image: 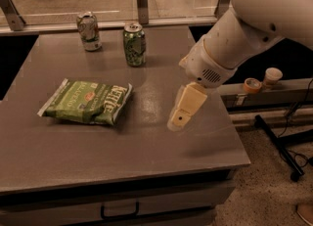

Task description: Pick green jalapeno chip bag

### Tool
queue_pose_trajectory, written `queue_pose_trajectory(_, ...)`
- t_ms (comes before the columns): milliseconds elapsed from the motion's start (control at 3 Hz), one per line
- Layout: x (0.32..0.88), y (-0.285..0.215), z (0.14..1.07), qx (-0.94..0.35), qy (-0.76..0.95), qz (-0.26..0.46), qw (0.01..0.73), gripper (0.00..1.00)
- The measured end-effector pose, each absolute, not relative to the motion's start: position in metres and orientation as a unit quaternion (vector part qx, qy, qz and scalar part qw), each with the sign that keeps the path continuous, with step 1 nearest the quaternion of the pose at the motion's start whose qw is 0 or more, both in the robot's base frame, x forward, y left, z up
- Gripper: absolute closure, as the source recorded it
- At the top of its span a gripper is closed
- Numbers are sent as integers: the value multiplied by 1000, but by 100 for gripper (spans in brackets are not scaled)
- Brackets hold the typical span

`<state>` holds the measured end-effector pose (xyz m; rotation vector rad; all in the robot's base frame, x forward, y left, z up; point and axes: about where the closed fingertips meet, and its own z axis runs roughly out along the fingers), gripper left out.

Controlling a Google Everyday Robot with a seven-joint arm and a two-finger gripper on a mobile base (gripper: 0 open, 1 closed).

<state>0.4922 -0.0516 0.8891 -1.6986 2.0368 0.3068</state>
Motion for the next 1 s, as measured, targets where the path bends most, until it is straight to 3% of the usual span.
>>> queue_pose_trajectory(333, 497, -33, 894, -618, 740, 118, 236, 0)
queue_pose_trajectory(1000, 508, 65, 889, -646, 705, 169, 237, 0)
